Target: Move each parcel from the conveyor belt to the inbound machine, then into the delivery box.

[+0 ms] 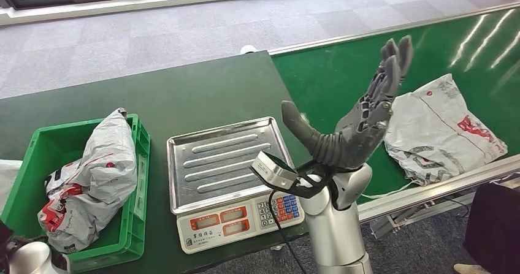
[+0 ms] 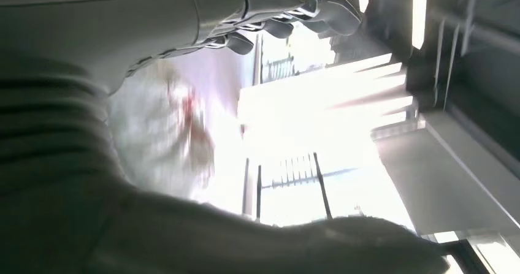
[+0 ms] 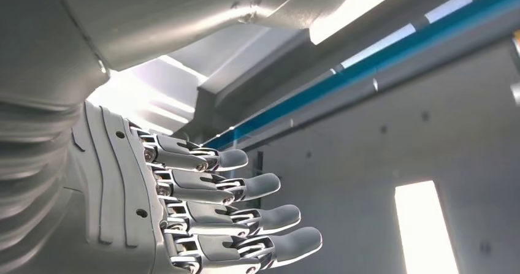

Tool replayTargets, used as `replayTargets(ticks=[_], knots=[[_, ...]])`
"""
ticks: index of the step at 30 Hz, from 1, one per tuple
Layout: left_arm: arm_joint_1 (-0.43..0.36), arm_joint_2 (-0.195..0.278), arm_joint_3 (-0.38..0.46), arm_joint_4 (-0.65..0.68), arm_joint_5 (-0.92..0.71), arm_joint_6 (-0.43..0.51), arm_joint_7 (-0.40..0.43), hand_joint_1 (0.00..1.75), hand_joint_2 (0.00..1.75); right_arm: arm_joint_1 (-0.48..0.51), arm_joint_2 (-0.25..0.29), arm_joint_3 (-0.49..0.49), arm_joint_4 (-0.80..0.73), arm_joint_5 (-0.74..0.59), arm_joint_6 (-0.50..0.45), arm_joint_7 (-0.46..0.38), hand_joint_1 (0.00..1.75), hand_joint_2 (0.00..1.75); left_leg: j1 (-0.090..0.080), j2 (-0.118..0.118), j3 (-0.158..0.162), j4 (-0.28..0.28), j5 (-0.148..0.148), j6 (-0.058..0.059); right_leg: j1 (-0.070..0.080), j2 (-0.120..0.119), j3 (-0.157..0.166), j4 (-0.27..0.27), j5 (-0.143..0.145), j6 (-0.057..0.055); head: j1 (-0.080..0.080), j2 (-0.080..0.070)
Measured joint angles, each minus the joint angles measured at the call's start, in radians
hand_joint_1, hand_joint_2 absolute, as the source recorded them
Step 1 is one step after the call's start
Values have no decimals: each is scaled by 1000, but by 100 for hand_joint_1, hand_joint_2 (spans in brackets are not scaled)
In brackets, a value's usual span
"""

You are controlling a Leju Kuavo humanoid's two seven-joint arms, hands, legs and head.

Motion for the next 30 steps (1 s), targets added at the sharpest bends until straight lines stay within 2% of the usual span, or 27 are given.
replayTargets(ticks=[4, 9, 11, 12, 13, 15, 16, 17, 18, 19, 20, 23, 26, 30], knots=[[29, 25, -178, 2, 95, -69, 0, 0, 175, -22, 0, -45, 61, 82, 2, 37, 0, 175, 0, 0, -1, 1, 0, 0, 0, 1, 0, 0, 1, 1, 0, 0], [87, 53, -359, -52, 218, -267, 0, 0, 175, -67, -11, -120, 151, 241, 3, 168, 0, 175, -1, 0, -1, 1, 0, 1, 0, 0, -1, 0, 1, 1, 0, 0], [111, 64, -405, -87, 288, -391, 0, 0, 175, -81, -49, -128, 190, 269, 3, 265, 0, 175, -1, 0, -1, 1, 0, 1, 0, 1, -1, 0, 1, 1, 0, 0], [124, 70, -427, -110, 329, -478, 0, 0, 175, -88, -85, -126, 214, 282, 3, 345, 0, 175, -1, -1, -2, 1, 0, 1, 0, 0, -1, 0, 1, 1, 0, 0], [138, 76, -448, -137, 363, -574, 0, 0, 175, -99, -140, -112, 248, 290, 3, 463, 0, 175, -1, -2, -4, 1, 0, 2, -1, -1, -1, 0, 1, 2, 0, 0], [163, 83, -480, -190, 394, -725, 0, 0, 175, -136, -269, -44, 331, 299, 3, 767, 0, 175, -2, -5, -6, 1, 1, 3, -2, -3, -1, 0, 2, 3, 0, 0], [174, 85, -493, -215, 398, -776, 0, 0, 175, -162, -338, 15, 379, 300, 3, 937, 0, 175, -3, -5, -7, 1, 1, 4, -2, -4, -2, 0, 2, 4, 1, 0], [184, 87, -505, -237, 397, -803, 0, 0, 175, -186, -398, 84, 426, 302, 3, 1055, 0, 175, -3, -4, -6, 1, 1, 4, -3, -3, -2, -1, 3, 4, 0, 0], [192, 89, -517, -256, 393, -817, 0, 0, 175, -205, -449, 154, 469, 302, 3, 1124, 0, 175, -4, -3, -6, 2, 1, 4, -3, -2, -3, -1, 3, 5, 0, 0], [199, 92, -530, -274, 388, -824, 0, 0, 175, -220, -493, 220, 514, 303, 3, 1159, 0, 175, -4, -2, -5, 2, 1, 4, -3, -1, -3, -1, 3, 5, 0, 0], [206, 95, -543, -289, 381, -824, 0, 0, 175, -234, -527, 274, 561, 305, 3, 1155, 0, 175, -4, -2, -5, 2, 1, 5, -3, -1, -3, -1, 3, 5, 0, 0], [226, 104, -577, -325, 367, -821, 0, 0, 175, -281, -592, 367, 713, 303, 3, 1148, 0, 175, -3, -5, -6, 2, 2, 5, -2, -6, -3, -1, 3, 5, 0, 0], [246, 113, -605, -354, 361, -820, 0, 0, 175, -335, -613, 406, 892, 302, 8, 1141, 0, 175, -2, -6, -6, 2, 3, 5, -1, -5, -3, -1, 3, 5, 0, 0], [267, 123, -632, -387, 359, -825, 0, 0, 175, -387, -616, 411, 1085, 301, 23, 1131, 0, 175, -3, -6, -7, 2, 3, 5, -2, -6, -3, -1, 3, 5, 0, 0]])
